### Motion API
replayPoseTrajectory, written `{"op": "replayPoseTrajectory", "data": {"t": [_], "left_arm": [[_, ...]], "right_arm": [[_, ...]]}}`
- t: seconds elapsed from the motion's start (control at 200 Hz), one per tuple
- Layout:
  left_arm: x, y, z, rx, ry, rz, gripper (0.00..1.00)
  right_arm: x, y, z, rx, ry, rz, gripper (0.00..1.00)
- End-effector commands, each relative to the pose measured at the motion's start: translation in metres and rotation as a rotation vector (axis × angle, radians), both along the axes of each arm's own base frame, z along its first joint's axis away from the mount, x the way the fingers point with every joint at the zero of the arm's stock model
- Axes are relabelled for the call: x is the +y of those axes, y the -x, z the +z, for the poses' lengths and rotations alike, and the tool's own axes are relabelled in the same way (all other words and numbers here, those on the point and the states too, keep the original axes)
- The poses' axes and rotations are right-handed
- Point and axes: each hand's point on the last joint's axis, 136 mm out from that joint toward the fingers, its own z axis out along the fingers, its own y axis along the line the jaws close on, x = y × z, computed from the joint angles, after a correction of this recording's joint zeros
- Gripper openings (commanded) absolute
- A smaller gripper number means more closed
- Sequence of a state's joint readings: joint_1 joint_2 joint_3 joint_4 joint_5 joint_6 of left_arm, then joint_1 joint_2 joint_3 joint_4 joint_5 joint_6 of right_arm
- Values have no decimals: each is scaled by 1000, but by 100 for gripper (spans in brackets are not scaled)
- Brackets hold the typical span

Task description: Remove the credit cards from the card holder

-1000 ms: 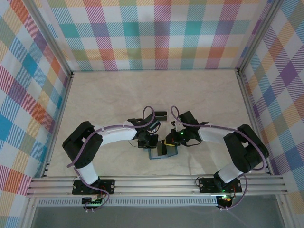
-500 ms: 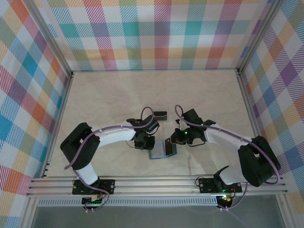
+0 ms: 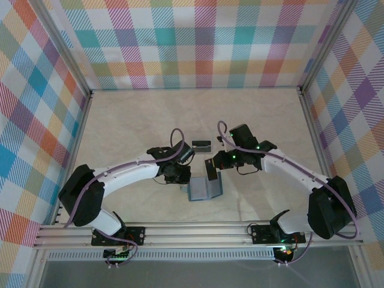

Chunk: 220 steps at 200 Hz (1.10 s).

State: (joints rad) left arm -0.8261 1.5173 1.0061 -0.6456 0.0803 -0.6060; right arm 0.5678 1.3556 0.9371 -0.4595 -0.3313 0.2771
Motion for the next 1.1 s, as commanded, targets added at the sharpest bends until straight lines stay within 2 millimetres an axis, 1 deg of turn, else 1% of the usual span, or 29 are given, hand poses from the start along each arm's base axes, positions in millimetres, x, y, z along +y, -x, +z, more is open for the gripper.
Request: {"op": "replayPoseTrajectory", "data": {"t": [0.0,0.045,0.13,0.18,0.32,0.42,0.54,0.685,0.815,0.93,1.095], "left_arm": [[15,4,0,18,8,30,16],[19,5,-2,21,8,35,16],[27,6,-4,27,15,50,16],[28,8,-4,28,31,56,16],[34,10,-2,21,57,77,16],[39,12,-5,14,77,95,16],[47,15,-12,28,75,113,16],[55,19,-16,38,76,126,16],[60,19,-17,38,80,135,16],[64,17,-20,46,77,143,16],[67,14,-21,49,76,146,16]], "right_arm": [[6,-12,13,-218,79,255,0],[9,-15,18,-276,100,337,0],[11,-26,25,-393,164,464,0],[10,-38,30,-461,223,517,0],[10,-61,31,-549,342,635,0],[16,-76,32,-588,391,718,0],[23,-92,26,-587,435,794,0],[29,-111,18,-586,479,861,0],[36,-119,10,-553,493,911,0],[48,-125,6,-562,500,944,0],[56,-130,-8,-527,520,978,0]]}}
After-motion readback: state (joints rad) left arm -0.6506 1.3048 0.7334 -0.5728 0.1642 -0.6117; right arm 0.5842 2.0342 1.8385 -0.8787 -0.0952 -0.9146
